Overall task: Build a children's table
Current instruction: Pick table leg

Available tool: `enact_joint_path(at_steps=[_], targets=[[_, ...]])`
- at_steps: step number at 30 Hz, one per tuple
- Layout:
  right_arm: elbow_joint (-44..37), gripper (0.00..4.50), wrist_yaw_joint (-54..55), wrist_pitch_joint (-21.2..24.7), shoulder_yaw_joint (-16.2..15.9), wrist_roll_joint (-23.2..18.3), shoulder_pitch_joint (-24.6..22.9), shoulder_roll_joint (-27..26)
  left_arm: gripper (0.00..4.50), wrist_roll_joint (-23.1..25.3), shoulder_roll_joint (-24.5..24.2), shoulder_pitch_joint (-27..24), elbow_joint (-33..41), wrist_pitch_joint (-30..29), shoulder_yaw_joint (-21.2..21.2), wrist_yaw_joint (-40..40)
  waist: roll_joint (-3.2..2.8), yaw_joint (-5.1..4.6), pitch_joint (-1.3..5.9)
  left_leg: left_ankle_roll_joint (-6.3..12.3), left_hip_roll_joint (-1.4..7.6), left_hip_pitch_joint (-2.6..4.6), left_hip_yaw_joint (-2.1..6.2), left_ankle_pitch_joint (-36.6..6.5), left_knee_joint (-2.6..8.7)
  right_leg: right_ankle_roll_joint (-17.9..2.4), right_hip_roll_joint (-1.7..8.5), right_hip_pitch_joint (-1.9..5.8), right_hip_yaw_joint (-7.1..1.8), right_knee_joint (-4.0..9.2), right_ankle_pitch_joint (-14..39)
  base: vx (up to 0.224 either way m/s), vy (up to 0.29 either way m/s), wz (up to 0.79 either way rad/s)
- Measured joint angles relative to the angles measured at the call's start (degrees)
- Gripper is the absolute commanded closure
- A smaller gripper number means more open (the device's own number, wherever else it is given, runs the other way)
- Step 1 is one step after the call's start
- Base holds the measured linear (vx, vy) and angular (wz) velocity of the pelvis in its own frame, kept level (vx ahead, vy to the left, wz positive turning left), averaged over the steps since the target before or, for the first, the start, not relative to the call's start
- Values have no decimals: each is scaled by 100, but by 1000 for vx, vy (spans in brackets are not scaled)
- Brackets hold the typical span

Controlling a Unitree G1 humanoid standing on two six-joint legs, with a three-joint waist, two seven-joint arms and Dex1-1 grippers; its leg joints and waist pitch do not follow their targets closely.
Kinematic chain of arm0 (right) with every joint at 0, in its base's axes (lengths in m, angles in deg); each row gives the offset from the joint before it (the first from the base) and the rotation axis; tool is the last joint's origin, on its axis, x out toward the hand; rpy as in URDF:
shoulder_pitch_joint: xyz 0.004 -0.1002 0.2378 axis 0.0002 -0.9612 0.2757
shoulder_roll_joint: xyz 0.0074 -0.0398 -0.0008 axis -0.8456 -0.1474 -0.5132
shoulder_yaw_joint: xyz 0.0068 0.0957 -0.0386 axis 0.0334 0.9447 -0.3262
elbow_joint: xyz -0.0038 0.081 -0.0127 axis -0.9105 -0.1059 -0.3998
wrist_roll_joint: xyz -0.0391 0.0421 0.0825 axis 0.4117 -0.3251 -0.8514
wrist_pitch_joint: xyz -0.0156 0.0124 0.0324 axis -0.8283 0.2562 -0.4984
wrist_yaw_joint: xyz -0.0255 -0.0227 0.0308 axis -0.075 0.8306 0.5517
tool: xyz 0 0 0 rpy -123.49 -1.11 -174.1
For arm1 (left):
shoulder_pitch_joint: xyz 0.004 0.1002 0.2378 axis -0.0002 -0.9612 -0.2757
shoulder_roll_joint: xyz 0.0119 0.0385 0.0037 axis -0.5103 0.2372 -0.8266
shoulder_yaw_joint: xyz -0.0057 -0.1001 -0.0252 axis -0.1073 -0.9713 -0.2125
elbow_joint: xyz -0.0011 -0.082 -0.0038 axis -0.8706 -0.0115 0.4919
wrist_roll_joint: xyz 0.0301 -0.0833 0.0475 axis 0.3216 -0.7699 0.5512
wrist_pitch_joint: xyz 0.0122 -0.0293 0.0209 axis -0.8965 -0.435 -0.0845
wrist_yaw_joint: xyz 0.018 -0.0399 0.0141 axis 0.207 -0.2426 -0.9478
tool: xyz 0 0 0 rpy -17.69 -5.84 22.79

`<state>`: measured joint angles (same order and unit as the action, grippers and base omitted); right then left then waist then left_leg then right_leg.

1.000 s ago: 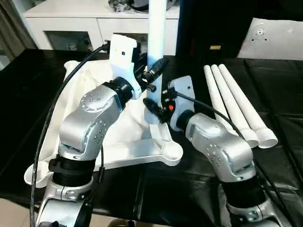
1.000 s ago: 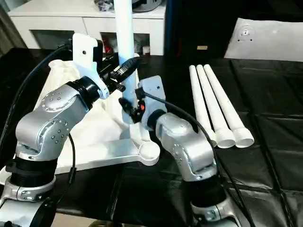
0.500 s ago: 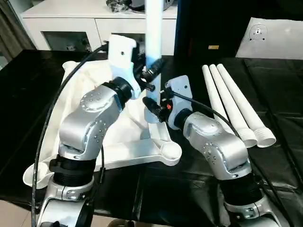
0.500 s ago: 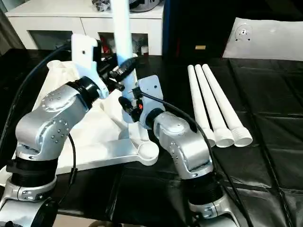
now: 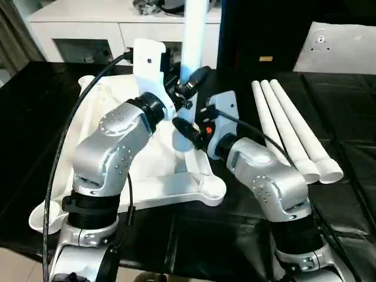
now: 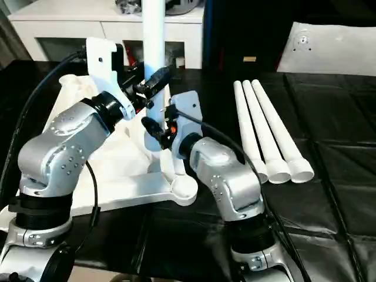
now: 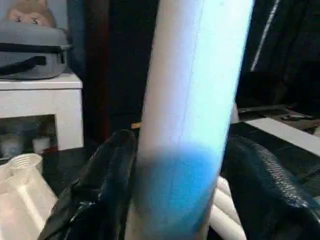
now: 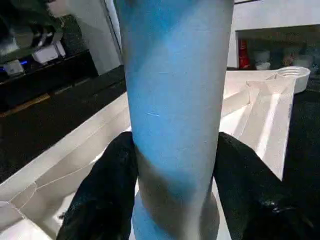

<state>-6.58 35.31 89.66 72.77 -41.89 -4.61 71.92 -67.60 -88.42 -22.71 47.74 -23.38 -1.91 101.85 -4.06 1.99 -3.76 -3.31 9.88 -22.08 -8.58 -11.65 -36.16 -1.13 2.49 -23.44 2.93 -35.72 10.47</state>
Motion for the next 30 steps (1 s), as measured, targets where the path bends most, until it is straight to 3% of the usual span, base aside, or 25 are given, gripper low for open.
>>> enact_joint_path(at_steps=[5, 9, 18, 26, 30], targets=[[-81, 262, -351, -16, 8, -90, -60, 252, 96, -407, 6, -2, 190, -91, -207, 250, 0, 5, 0, 0, 0, 0, 0, 0, 0, -1, 0, 0, 0, 0, 0, 0, 0, 0], [-339, 262, -1158, -169, 118, -398, -177, 730, 72, -865, -81, -15, 209, -211, -409, 638, 0, 38, 0, 1, 0, -1, 0, 0, -1, 0, 0, 1, 0, 0, 0, 0, 0, 0], [-777, 262, -3032, -129, 419, -1362, -326, 1797, 71, -2271, -423, -2, 169, -987, -686, 1933, -5, 138, 3, 3, 0, 3, -1, 1, -9, 1, 0, 3, 0, -8, 1, 0, 0, 0], [-911, 262, -4023, 74, 446, -1805, -328, 2499, 71, -2976, -738, 160, -107, -1299, -729, 2894, -11, 157, 7, 11, 0, 5, -1, 6, -13, 5, 1, 6, 1, -9, 1, 0, 0, 0], [-917, 262, -4205, 82, 447, -1829, -353, 2624, 106, -3088, -808, 176, -190, -1315, -791, 3140, -18, 155, 11, 11, 1, 5, 0, 6, -12, 5, 1, 6, 2, -10, 0, 0, 0, 0]])
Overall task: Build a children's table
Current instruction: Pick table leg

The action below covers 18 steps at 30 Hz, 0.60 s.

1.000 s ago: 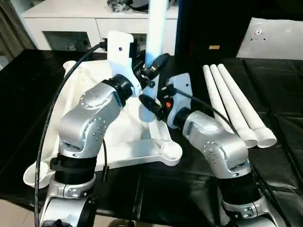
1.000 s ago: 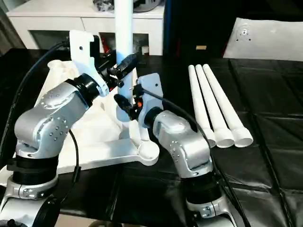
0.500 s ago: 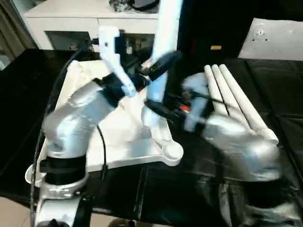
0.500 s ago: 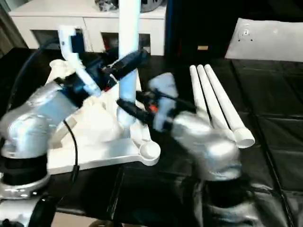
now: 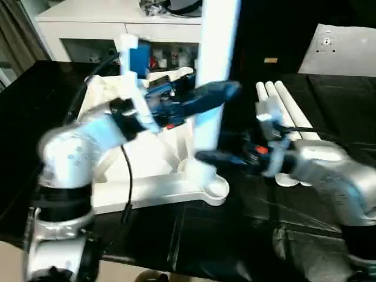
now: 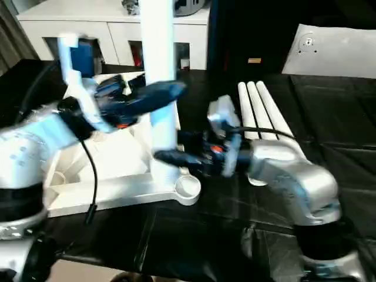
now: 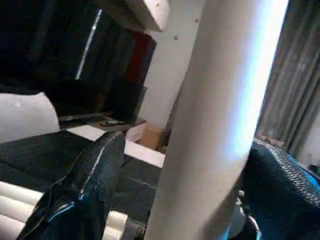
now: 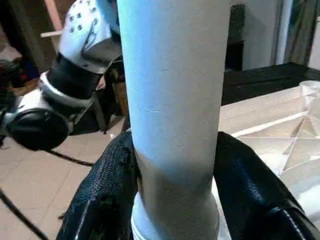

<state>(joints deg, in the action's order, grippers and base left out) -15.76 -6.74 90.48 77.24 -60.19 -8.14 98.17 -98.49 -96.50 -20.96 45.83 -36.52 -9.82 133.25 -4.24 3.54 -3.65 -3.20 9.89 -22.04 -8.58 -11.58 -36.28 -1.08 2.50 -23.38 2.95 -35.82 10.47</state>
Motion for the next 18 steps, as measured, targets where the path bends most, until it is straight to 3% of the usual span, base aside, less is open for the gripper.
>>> enact_joint_path(at_steps=[18], targets=[[-2, 262, -128, 58, -2, -170, -7, 119, 244, -163, -49, -36, -92, 28, 97, 334, -3, 1, 2, 0, 0, 2, 0, 0, -1, 0, 0, 2, 1, 0, 0, 0, 0, 0]])
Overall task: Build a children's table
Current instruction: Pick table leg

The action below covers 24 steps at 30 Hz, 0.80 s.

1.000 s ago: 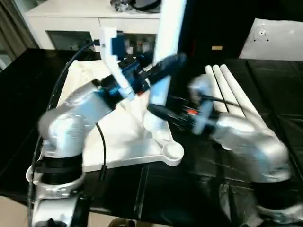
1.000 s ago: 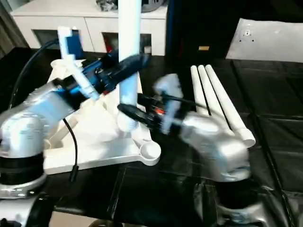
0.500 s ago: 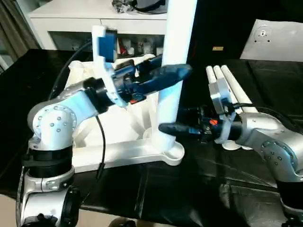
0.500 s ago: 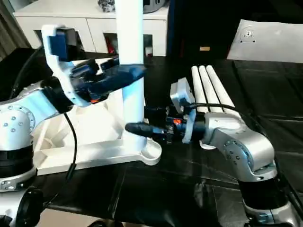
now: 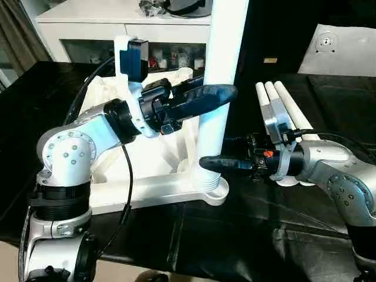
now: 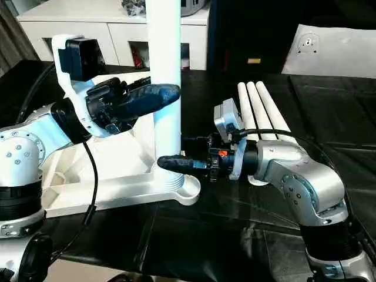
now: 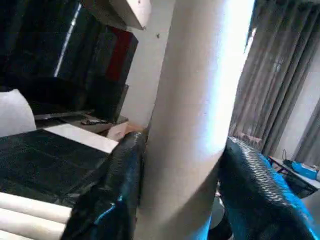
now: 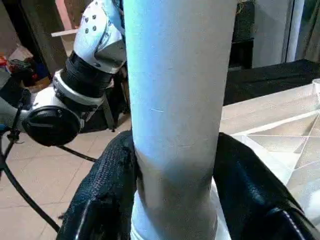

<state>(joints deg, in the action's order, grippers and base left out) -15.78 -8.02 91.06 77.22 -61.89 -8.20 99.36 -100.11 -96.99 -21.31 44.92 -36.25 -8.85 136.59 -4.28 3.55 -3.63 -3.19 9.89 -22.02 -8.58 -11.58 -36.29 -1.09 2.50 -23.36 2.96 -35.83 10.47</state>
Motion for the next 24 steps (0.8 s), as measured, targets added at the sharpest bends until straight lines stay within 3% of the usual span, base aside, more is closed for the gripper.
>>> enact_joint_path(at_steps=[12, 14, 17, 24], targets=[[0, 262, 41, 33, -2, -48, 4, -1, 259, -5, 19, -38, -20, 93, -1, -57, 0, 0, 0, 0, 0, 0, 0, 0, 0, 0, 0, 0, 0, 0, 0, 0, 0, 0], [0, 206, 123, 33, -5, -33, 8, -24, 259, -6, 42, -38, -40, 118, -10, -103, 0, -1, 0, 0, 0, 0, 0, 0, 0, 0, 0, 0, 1, 0, 0, 0, 0, 0], [18, 179, 371, 6, 11, 15, 45, -165, 260, 84, 71, -37, -187, 232, -40, -342, -3, -8, 2, 0, 0, 0, -1, 1, 0, 1, 0, 1, 1, -2, 0, 0, 0, 0], [276, 121, 1221, -147, 761, 36, 145, -474, 268, 600, 115, 39, -848, 441, -428, -1491, 0, -11, 0, 2, 0, -2, 0, 8, 0, 3, 1, 2, 3, 5, -5, 0, 0, 0]])
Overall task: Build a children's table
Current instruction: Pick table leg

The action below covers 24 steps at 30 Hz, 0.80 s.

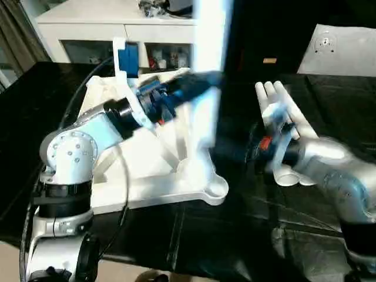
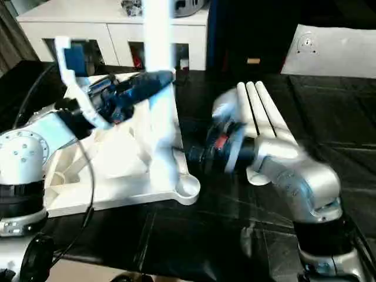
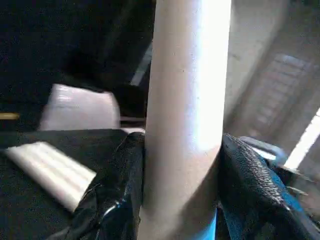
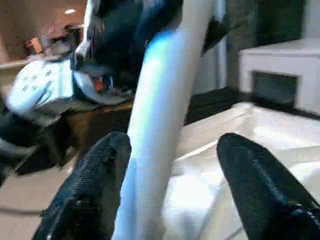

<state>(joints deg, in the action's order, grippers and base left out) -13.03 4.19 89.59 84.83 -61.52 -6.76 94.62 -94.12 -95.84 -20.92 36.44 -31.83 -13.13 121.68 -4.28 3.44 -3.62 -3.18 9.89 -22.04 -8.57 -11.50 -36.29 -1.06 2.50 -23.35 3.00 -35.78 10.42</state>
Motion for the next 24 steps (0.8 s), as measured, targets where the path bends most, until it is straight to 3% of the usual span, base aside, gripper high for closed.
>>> enact_joint_path(at_steps=[5, 7, 11, 15, 24], targets=[[-33, 85, 624, 279, 287, -252, 27, -188, 268, 80, 113, 202, -113, -23, -275, -938, 10, 2, -7, 1, 0, -3, 2, -1, 2, 0, 0, -1, 4, 4, 0, 0, 0, 0], [-34, 74, 853, 588, 366, -381, 126, -227, 268, 73, 216, 258, -79, -100, -300, -1164, 11, -2, -8, 1, -1, -5, 2, -1, 2, 0, 1, -1, 3, 9, 0, 0, 0, 0], [-73, 55, 951, 779, 360, -424, 142, -267, 268, 70, 299, 268, 12, -133, -285, -1295, 22, -2, -14, 1, 0, -5, 2, -1, 7, 3, 0, -2, 4, 10, 2, 0, 0, 0], [-74, 46, 1073, 992, 249, -418, 150, -253, 268, 127, 299, 275, 216, -166, -167, -1414, 38, -12, -25, 1, 0, -6, 2, -1, 9, 5, 0, -3, 4, 13, 3, 0, 0, 0], [-60, 46, 1771, 1311, -217, -8, 475, -469, 268, 1044, 216, 280, 685, 130, 630, -1685, 60, -26, -39, -3, -1, -13, -1, 1, 48, 14, -1, -4, 5, 62, -4, 0, 0, 0]])
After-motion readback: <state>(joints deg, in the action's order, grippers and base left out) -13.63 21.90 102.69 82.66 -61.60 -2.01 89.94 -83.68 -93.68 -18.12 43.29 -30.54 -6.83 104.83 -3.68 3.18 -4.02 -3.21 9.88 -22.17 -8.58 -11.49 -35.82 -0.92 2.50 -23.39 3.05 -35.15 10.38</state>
